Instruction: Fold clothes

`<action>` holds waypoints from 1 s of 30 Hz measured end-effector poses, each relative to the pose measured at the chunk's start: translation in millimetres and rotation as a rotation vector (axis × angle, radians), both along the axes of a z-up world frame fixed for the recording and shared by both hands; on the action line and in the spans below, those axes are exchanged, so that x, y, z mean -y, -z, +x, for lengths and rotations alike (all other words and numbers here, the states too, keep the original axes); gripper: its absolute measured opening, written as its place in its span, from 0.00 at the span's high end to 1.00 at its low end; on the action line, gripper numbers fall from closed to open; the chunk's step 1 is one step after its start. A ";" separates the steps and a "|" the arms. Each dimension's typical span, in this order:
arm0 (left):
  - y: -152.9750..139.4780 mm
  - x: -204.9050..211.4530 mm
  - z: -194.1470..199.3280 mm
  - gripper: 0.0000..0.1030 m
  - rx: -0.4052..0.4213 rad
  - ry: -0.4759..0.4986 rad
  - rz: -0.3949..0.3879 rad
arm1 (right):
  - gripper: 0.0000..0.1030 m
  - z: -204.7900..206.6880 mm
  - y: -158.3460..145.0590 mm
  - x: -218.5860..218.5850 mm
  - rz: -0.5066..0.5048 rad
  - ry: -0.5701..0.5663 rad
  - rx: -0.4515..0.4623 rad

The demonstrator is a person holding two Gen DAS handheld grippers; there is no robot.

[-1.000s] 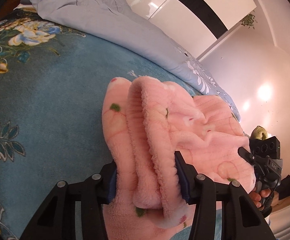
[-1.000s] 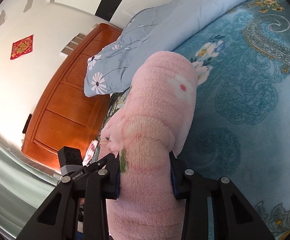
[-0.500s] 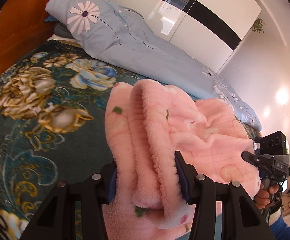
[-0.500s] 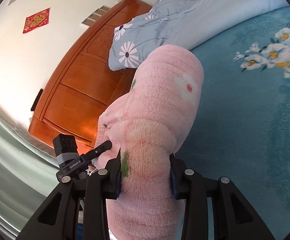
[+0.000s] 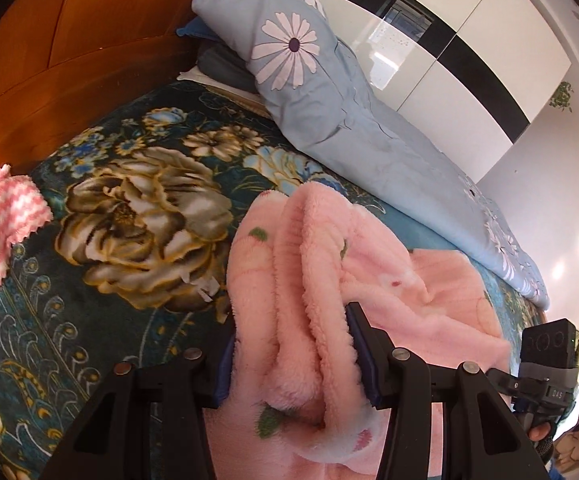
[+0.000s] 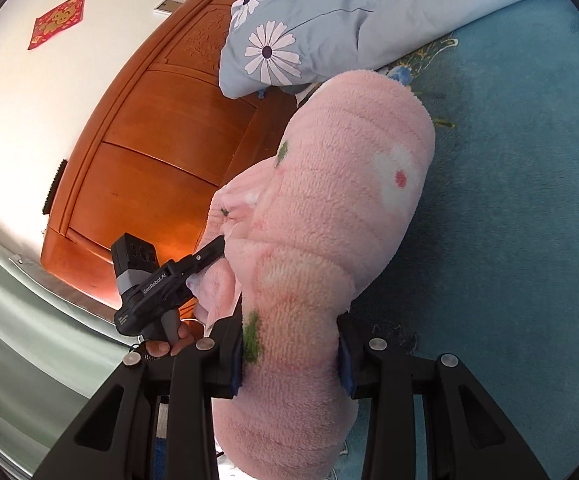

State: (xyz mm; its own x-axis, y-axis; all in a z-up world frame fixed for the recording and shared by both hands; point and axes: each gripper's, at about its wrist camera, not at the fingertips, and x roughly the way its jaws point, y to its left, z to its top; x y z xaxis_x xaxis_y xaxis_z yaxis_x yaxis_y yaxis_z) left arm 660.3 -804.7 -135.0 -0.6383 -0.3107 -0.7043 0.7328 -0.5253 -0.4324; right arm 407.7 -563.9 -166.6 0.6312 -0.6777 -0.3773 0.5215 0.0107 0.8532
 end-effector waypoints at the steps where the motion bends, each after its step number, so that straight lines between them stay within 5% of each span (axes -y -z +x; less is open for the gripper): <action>1: 2.2 3.8 1.2 0.50 0.013 0.003 -0.006 | 0.63 2.7 4.4 0.5 0.000 0.000 0.002; 14: 59.4 12.7 3.3 0.42 0.089 0.007 0.061 | 0.63 6.0 57.9 -9.8 0.103 0.033 0.000; 22: 40.6 3.4 -1.1 0.47 0.090 0.020 -0.020 | 0.64 10.7 44.7 -6.8 0.068 0.027 -0.030; 25: 45.9 6.2 -5.3 0.45 0.153 0.031 0.005 | 0.63 14.3 45.2 -5.0 0.084 0.008 -0.068; 30: 43.7 4.9 8.3 0.40 0.121 -0.014 0.040 | 0.55 11.6 53.9 -2.3 0.135 0.006 -0.065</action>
